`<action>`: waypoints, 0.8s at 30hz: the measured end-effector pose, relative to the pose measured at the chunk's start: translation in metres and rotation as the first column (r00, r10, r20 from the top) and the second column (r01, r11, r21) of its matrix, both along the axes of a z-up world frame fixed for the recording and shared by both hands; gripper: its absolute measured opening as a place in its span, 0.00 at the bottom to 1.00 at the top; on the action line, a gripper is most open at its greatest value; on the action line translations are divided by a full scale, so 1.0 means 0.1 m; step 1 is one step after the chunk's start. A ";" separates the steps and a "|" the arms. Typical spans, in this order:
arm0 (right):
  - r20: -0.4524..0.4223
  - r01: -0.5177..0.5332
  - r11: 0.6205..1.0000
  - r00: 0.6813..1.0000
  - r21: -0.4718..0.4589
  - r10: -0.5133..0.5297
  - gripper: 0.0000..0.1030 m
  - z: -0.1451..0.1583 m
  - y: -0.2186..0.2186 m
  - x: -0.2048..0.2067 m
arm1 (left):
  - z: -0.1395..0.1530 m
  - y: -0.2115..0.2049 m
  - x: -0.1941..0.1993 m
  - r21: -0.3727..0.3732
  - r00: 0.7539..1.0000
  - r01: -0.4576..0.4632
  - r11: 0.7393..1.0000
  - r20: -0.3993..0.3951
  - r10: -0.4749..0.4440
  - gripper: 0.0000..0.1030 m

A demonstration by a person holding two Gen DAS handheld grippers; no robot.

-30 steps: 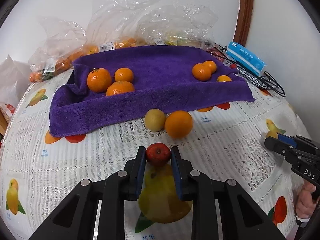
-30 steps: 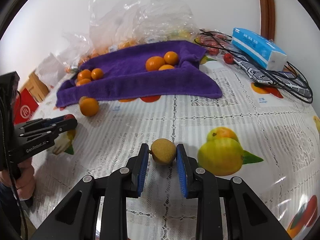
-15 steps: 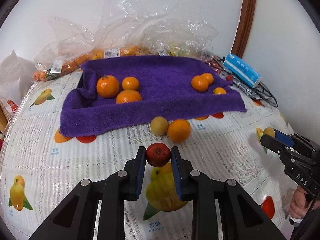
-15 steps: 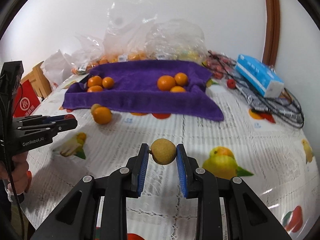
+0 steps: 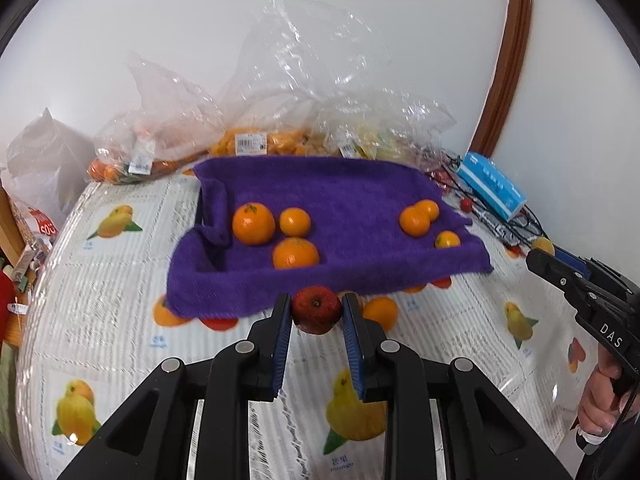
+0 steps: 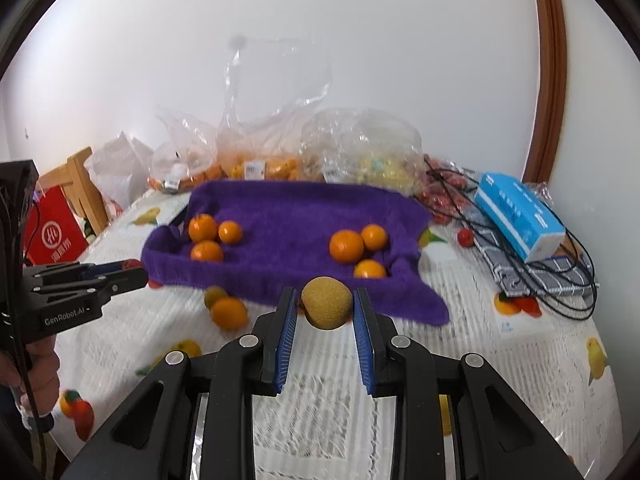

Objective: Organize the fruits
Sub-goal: 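Carry both held fruits up and over onto the purple towel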

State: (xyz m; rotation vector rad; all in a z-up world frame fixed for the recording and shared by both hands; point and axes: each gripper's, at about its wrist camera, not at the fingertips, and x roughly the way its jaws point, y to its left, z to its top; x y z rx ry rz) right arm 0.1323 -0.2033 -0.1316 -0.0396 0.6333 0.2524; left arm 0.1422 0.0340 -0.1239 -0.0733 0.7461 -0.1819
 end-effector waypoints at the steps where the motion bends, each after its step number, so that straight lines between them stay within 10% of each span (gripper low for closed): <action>1: 0.005 -0.002 1.000 1.000 0.001 0.002 0.27 0.04 0.01 0.01 | 0.03 0.01 0.01 -0.002 1.000 -0.001 1.000 0.001 0.001 0.24; 24: 0.007 0.041 0.997 0.999 0.069 -0.042 0.27 0.42 -0.12 0.29 | 0.32 0.08 0.22 -0.065 1.000 0.017 0.998 0.025 -0.015 0.23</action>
